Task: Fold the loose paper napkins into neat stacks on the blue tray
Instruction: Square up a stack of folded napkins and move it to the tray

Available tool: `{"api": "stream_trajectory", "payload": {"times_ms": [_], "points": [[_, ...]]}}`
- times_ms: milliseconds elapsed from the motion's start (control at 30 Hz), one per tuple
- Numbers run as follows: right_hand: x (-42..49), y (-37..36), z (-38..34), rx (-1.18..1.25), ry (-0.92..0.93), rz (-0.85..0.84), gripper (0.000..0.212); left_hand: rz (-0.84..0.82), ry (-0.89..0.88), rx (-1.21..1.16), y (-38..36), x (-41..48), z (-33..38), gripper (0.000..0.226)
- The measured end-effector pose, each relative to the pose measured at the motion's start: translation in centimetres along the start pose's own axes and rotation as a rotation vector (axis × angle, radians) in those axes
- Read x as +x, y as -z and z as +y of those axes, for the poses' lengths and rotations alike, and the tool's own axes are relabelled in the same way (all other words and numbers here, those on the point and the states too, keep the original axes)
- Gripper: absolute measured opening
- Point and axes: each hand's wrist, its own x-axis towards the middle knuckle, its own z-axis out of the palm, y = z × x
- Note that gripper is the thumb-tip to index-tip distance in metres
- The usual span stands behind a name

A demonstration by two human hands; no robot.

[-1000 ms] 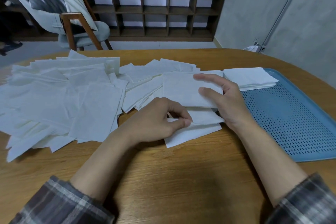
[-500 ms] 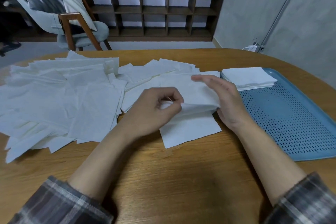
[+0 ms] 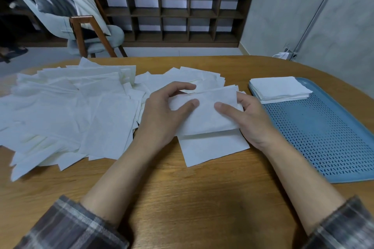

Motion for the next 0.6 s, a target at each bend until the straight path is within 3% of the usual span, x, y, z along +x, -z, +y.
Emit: {"api": "stream_trajectory", "payload": {"times_ms": [267, 533, 600], "points": [[0.09, -0.14, -0.08, -0.012, 0.034, -0.101, 0.05, 0.042, 0.041, -0.027, -0.78, -0.22, -0.03, 0.023], [0.31, 0.07, -0.38, -0.109, 0.087, -0.037, 0.073, 0.086, 0.051, -0.004, -0.75, -0.16, -0.5, 0.023], [0.32, -0.05, -0.45, -0.02, 0.084, -0.006, 0.073, 0.136, 0.031, 0.053, -0.65, -0.12, -0.64, 0.023]]}}
